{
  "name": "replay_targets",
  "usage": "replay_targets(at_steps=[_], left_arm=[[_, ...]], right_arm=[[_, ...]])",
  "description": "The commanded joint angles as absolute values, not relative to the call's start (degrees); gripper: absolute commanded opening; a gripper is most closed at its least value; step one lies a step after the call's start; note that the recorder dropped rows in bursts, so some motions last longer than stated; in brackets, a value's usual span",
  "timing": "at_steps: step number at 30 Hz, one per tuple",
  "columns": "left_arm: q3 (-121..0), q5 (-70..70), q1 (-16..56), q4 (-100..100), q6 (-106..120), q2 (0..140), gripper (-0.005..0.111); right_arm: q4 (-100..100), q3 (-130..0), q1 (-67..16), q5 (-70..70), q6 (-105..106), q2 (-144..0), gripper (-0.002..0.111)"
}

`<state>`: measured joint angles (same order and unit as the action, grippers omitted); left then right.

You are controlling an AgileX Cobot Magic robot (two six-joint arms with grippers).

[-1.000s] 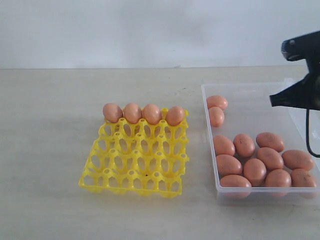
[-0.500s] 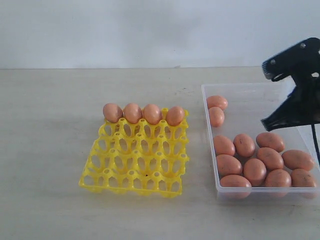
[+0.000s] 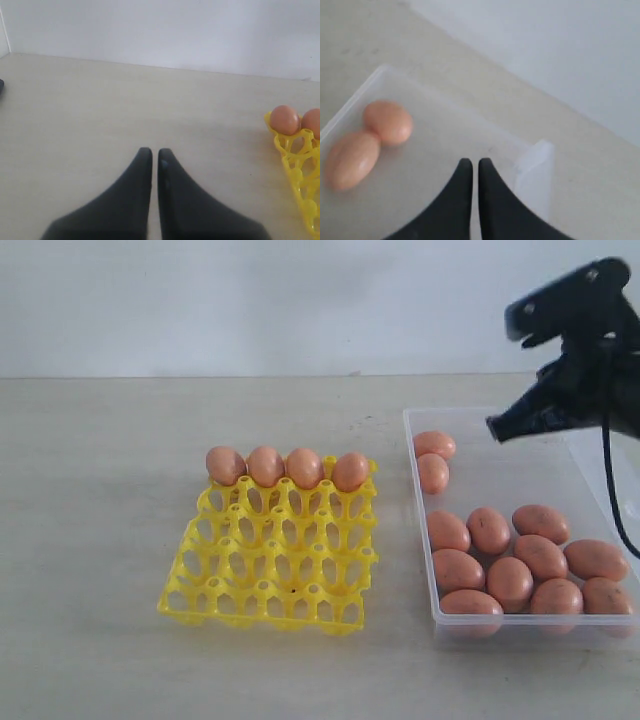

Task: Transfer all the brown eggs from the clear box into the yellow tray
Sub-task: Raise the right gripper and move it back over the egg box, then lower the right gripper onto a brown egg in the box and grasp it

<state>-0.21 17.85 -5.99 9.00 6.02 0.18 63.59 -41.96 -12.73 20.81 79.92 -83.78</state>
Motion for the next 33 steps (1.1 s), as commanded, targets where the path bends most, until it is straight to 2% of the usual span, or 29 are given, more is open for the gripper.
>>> replay_targets(at_steps=[1, 3, 5, 7, 8, 12, 15, 19, 20, 21, 22, 23, 24, 27, 30, 33], left_arm=[[0.0, 17.39, -6.14, 9.03, 6.25, 0.0, 0.004], [0.0, 17.39, -6.14, 9.03, 6.25, 0.0, 0.004], [0.0, 17.39, -6.14, 9.03, 6.25, 0.0, 0.004], [0.0, 17.39, -6.14, 9.03, 6.25, 0.0, 0.004], [0.0, 17.39, -6.14, 9.03, 6.25, 0.0, 0.004], [0.0, 17.39, -6.14, 9.03, 6.25, 0.0, 0.004], [0.0, 17.67, -6.14, 9.03, 6.25, 0.0, 0.004], [0.0, 17.67, -6.14, 9.03, 6.25, 0.0, 0.004], [0.0, 17.67, -6.14, 9.03, 6.25, 0.0, 0.004], [0.0, 17.67, -6.14, 9.03, 6.25, 0.0, 0.004], [0.0, 17.67, -6.14, 9.03, 6.25, 0.0, 0.004], [0.0, 17.67, -6.14, 9.03, 6.25, 0.0, 0.004], [0.0, 17.67, -6.14, 9.03, 6.25, 0.0, 0.004], [0.0, 17.67, -6.14, 9.03, 6.25, 0.0, 0.004], [0.0, 17.67, -6.14, 9.03, 6.25, 0.0, 0.004], [0.0, 17.67, -6.14, 9.03, 6.25, 0.0, 0.004]], right_arm=[[27.7, -43.84, -12.59, 31.26, 37.69, -82.54, 0.0], [5.07, -44.95, -12.59, 27.12, 9.29, -80.4, 0.0], [-21.18, -45.09, -12.59, 16.71, -12.42, -77.53, 0.0], [-34.37, -45.09, -12.59, 4.22, -22.77, -76.06, 0.0], [-38.18, -45.12, -12.59, -9.55, -24.66, -75.9, 0.0], [-36.32, -45.59, -12.59, -24.56, -22.59, -76.13, 0.0], [-32.18, -46.0, -12.59, -31.98, -12.69, -76.13, 0.0], [-28.94, -47.63, -12.59, -33.96, -8.32, -76.13, 0.002], [-28.94, -47.59, -12.59, -32.67, -7.18, -76.13, 0.006], [-28.94, -47.59, -12.59, -31.82, -5.65, -76.7, 0.022], [-29.19, -47.59, -12.59, -32.31, -5.67, -77.63, 0.032], [-29.07, -47.59, -12.59, -33.25, -6.51, -80.43, 0.047], [-29.07, -47.59, -12.59, -32.99, -7.05, -82.15, 0.051], [-28.57, -51.4, -12.59, -35.83, -10.78, -90.45, 0.051], [-28.53, -55.5, -12.59, -41.32, -11.97, -94.23, 0.051], [-27.53, -57.93, -12.59, -41.22, -10.99, -98.0, 0.051]])
